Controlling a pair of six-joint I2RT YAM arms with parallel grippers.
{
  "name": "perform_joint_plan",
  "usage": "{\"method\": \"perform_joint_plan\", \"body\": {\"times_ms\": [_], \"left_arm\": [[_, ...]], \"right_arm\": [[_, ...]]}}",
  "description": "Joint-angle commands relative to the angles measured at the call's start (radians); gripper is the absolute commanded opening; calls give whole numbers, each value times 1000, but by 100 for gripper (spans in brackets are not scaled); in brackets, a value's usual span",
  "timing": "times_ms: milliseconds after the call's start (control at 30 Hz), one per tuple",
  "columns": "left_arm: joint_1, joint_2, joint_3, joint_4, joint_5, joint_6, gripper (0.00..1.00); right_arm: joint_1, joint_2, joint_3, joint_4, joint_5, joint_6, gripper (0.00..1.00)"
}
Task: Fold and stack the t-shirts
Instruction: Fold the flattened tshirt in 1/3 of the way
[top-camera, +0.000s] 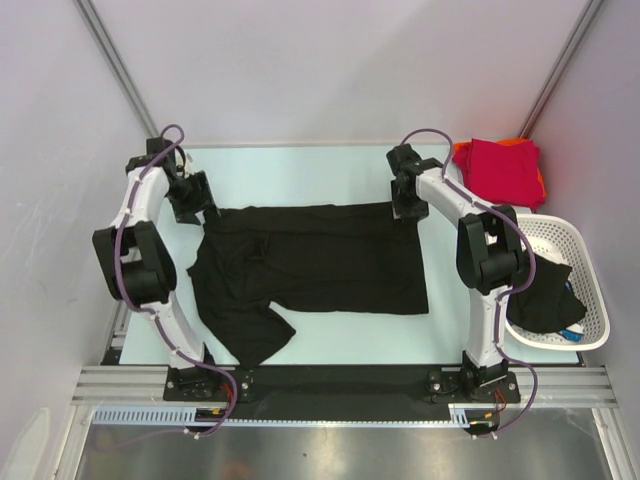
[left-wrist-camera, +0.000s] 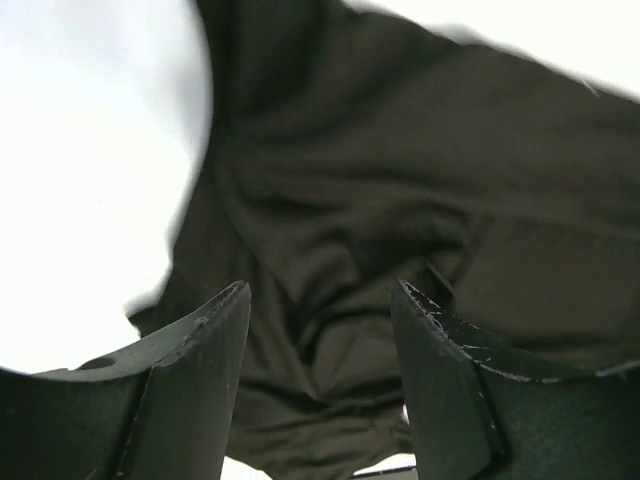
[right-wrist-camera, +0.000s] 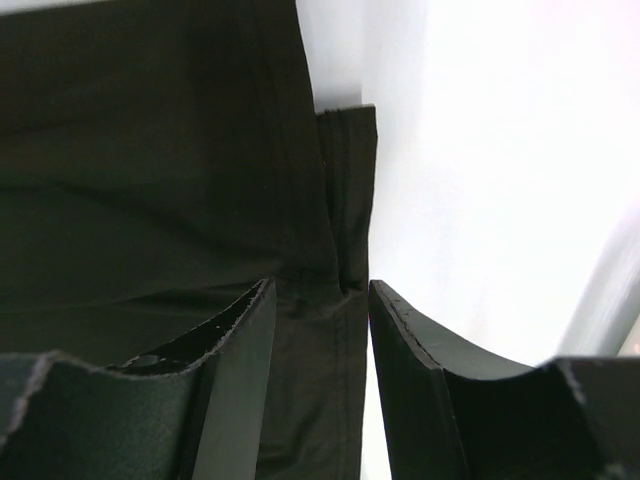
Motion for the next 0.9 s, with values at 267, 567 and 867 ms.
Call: {"method": "perform_joint_plan", "body": {"times_ms": [267,567,867], "left_arm": [[-170,-91,-264,8,-13,50,63],[-233,-14,-269,13,-46,56,52],[-263,-5,-284,-24,-40,64,0]], "right_arm": [[18,40,86,-8,-9,-2,47],[19,17,57,-6,-5,-11,47],[19,-2,29,3,-1,-20,47]]}}
